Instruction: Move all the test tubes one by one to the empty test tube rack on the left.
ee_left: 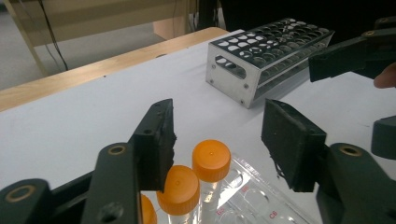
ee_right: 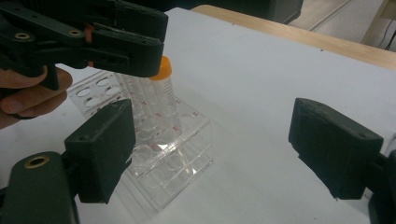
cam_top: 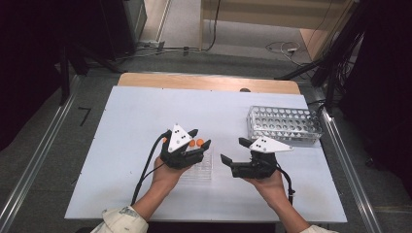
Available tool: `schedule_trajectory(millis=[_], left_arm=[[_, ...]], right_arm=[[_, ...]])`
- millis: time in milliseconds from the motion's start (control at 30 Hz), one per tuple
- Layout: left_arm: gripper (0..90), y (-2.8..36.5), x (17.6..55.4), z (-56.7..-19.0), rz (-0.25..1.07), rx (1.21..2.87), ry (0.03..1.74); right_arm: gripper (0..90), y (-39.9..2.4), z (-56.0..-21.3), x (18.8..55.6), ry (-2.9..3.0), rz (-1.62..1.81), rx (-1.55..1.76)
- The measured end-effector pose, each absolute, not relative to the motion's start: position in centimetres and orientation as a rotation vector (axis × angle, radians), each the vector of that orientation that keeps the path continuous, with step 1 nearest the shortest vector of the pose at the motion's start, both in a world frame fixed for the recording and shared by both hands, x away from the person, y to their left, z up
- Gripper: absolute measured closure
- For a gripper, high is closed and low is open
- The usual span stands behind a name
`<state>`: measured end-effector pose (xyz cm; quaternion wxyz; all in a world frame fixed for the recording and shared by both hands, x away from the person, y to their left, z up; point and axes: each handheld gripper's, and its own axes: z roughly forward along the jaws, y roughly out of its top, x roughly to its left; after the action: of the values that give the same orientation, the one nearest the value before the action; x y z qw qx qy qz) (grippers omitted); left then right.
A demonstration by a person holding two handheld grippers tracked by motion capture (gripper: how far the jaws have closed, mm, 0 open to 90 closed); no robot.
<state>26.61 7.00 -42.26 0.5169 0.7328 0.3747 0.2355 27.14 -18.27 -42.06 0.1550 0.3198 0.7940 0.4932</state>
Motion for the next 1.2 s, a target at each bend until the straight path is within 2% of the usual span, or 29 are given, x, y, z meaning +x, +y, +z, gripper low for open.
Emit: schedule_trajectory(millis=[533,1200], left_arm=[[26.8,8.1,25.9,-41.4,0.519,1.707,0.929],[24.8,10.6,25.2,-41.5,0.511,1.676,0.969]], right_arm=[[13.4,-19.0,-42.1,27.3,2.240,1.414,0.943],[13.3,-20.2,-42.0,27.3,2.203,1.417,0.975]])
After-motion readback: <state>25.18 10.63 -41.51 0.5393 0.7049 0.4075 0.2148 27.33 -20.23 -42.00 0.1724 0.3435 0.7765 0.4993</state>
